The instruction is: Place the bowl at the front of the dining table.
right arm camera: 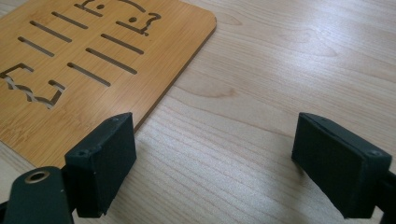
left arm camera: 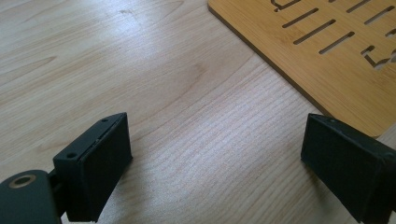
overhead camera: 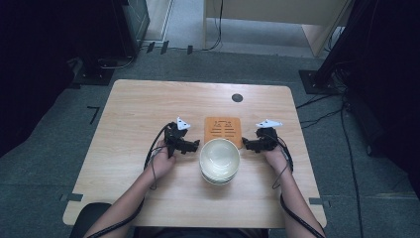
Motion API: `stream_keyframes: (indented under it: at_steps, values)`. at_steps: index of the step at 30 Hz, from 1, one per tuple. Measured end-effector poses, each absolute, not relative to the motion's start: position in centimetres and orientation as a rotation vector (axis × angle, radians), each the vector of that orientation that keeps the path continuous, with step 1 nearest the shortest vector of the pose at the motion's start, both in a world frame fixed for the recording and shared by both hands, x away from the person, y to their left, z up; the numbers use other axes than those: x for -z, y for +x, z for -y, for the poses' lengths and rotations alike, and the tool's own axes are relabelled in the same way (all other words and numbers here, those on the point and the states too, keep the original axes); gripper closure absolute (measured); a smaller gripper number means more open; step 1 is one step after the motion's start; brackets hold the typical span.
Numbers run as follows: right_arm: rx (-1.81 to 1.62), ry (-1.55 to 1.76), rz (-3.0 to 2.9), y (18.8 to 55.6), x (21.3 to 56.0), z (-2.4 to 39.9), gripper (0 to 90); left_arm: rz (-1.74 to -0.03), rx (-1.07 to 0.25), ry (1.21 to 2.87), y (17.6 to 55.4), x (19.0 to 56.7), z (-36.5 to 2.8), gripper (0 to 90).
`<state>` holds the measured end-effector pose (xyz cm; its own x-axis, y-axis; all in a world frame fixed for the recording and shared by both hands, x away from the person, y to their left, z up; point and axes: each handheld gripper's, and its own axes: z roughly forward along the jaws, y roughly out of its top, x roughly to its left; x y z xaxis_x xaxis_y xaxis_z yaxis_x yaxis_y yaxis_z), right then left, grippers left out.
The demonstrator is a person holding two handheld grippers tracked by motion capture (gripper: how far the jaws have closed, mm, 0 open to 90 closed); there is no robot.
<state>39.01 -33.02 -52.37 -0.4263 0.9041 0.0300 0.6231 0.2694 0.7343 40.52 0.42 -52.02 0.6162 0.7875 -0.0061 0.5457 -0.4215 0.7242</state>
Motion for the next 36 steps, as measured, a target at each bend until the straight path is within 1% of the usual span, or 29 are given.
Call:
stream_keyframes:
  at_steps: [13, 15, 22, 36]
  values:
    - [-0.917, 1.495, -2.041, 37.8, 52.4, 33.1, 12.6, -1.041, -0.44, 2.134, 40.5, 52.0, -0.4, 8.0]
    - [-0.916, 1.495, -2.041, 37.8, 52.4, 33.1, 12.5, -1.041, -0.44, 2.134, 40.5, 52.0, -0.4, 8.1]
    - [-0.918, 1.478, -2.07, 38.0, 52.4, 33.0, 8.0, -1.025, -0.432, 2.14, 40.6, 52.0, -0.5, 8.1]
    - [-0.923, 1.469, -2.078, 38.6, 52.4, 32.9, 7.9, -0.969, -0.407, 2.165, 40.8, 52.0, -0.8, 8.1]
